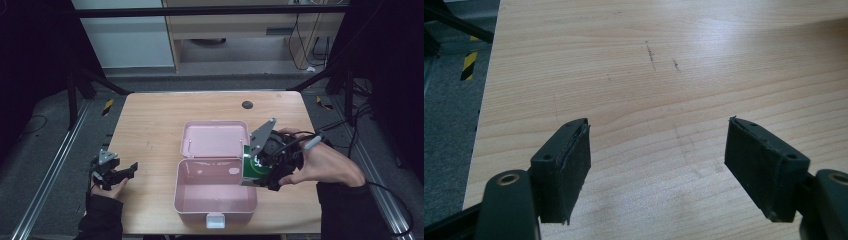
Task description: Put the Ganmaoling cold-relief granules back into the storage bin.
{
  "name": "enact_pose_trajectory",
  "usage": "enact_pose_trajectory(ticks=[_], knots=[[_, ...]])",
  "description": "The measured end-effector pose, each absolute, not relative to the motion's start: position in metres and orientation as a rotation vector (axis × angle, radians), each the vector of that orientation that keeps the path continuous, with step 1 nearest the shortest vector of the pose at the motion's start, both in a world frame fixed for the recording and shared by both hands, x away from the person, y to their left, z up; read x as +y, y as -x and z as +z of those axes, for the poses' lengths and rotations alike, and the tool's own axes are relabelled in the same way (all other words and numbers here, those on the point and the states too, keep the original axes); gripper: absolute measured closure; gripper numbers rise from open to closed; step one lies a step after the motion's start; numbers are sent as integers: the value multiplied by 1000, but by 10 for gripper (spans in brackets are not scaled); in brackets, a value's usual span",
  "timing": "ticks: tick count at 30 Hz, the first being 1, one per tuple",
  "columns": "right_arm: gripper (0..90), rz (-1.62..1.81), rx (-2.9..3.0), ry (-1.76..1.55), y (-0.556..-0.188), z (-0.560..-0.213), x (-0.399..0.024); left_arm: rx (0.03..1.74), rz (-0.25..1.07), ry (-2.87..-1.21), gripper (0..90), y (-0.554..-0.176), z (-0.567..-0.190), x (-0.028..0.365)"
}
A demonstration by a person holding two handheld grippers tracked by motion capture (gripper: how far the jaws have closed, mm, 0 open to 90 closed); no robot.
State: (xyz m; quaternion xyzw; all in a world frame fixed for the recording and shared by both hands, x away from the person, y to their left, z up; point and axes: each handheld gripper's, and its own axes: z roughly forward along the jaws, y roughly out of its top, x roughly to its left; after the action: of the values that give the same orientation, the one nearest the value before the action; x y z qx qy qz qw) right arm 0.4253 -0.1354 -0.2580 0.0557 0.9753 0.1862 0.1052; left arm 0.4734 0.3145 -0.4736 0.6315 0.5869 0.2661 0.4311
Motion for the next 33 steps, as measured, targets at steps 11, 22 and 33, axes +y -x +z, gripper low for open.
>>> enact_pose_trajectory(ticks=[11, 22, 33], knots=[[158, 532, 2917, -105, -432, -274, -101, 1462, 663, -1576, 255, -474, -474, 315], [158, 522, 2931, -48, -434, -293, -83, 1462, 665, -1576, 255, -474, -474, 315], [158, 486, 2963, -45, -438, -318, -78, 1462, 665, -1578, 255, -474, -473, 315]])
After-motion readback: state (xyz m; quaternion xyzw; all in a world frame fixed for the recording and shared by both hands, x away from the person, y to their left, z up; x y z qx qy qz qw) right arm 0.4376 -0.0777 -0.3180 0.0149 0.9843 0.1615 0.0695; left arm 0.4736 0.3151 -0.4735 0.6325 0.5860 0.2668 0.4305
